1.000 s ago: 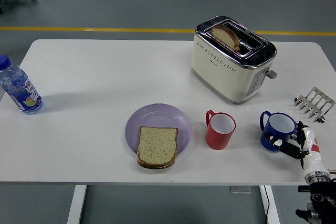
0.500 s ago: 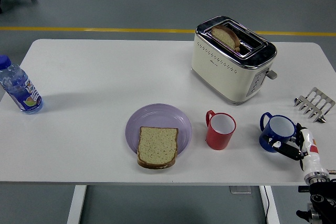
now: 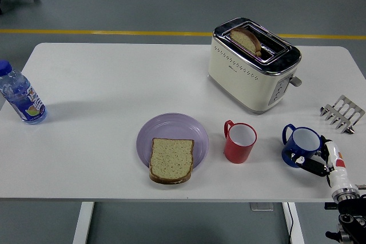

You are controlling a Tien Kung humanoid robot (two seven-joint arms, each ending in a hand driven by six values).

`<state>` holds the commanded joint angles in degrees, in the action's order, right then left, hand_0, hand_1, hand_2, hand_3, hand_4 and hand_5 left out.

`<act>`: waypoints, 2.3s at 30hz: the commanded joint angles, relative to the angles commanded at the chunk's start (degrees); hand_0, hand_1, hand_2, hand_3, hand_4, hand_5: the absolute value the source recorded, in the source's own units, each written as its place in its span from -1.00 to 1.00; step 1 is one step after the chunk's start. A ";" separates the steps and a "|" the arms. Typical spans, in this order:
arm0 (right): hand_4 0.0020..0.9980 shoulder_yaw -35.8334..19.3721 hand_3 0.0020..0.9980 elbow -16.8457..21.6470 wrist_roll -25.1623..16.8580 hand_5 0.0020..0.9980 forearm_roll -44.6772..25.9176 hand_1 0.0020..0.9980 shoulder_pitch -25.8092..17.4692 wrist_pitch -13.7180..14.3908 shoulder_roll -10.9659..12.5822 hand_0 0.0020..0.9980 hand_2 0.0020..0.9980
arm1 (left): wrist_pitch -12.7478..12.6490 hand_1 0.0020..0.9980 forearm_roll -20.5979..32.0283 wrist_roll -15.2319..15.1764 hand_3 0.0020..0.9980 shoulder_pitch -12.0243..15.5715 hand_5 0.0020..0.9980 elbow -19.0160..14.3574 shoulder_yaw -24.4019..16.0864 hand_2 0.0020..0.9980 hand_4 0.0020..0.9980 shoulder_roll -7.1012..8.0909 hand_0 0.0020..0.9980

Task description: Pick up the cup,pour liquid into bread,place the cup on the desk

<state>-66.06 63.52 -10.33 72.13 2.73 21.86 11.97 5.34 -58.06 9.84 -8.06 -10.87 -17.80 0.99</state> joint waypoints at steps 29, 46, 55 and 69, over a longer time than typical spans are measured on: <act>0.94 -3.04 1.00 3.27 -2.14 -0.80 -0.99 0.60 0.33 -1.48 -0.46 0.82 0.83 | 0.03 0.47 -0.46 0.20 0.26 -0.38 1.00 -0.07 -0.72 0.47 -0.21 0.11 0.34; 0.92 -8.73 0.95 21.81 -1.82 -0.84 0.50 0.59 -3.70 1.21 1.28 0.81 0.82 | -0.01 0.47 -0.73 0.25 0.26 -0.54 1.00 -0.06 -0.85 0.47 -0.21 0.20 0.34; 0.62 -18.26 0.58 28.19 2.88 -0.91 -14.51 0.44 -2.97 -1.62 -0.22 0.61 0.58 | 0.06 0.47 -0.69 0.22 0.26 -0.52 1.00 -0.04 -0.84 0.47 -0.21 0.21 0.34; 0.36 -30.96 0.16 24.31 18.73 -0.93 -47.67 0.07 -2.49 -11.23 -1.55 0.21 0.18 | 0.14 0.47 -0.60 0.22 0.26 -0.36 1.00 -0.02 -0.72 0.47 -0.21 0.16 0.34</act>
<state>-97.02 87.83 8.40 24.47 0.24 10.62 10.42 5.47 -58.65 10.06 -8.42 -10.89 -18.53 1.15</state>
